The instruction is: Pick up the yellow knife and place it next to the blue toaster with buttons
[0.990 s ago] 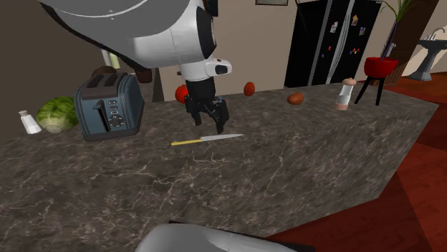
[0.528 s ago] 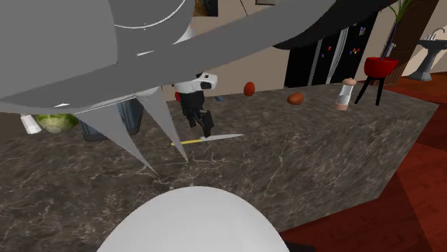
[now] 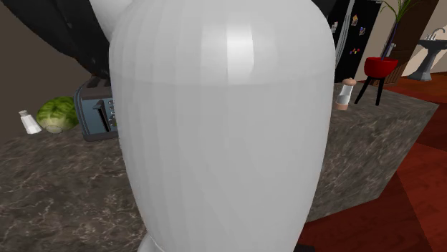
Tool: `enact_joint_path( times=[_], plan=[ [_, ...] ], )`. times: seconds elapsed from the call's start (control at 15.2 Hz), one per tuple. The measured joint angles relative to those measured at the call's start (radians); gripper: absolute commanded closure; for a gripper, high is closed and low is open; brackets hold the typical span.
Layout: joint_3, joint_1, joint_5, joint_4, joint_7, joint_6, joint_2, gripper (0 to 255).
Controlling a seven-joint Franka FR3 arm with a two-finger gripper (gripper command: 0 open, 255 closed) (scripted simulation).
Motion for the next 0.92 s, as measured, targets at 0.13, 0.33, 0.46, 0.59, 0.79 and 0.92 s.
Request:
enact_joint_path(
  times=[0.13, 0.33, 0.46, 0.59, 0.79, 0.92],
  plan=[
    [0.005, 0.0, -0.069, 0.035, 0.092, 0.02, 0.071, 0],
    [-0.001, 0.002, -0.113, 0.032, 0.135, 0.053, 0.112, 0],
    [-0.006, 0.003, -0.14, 0.027, 0.155, 0.074, 0.135, 0],
    [-0.011, 0.007, -0.166, 0.027, 0.175, 0.09, 0.16, 0],
    [-0.014, 0.008, -0.177, 0.026, 0.181, 0.098, 0.169, 0],
    [-0.014, 0.008, -0.178, 0.026, 0.182, 0.099, 0.17, 0]
  ],
)
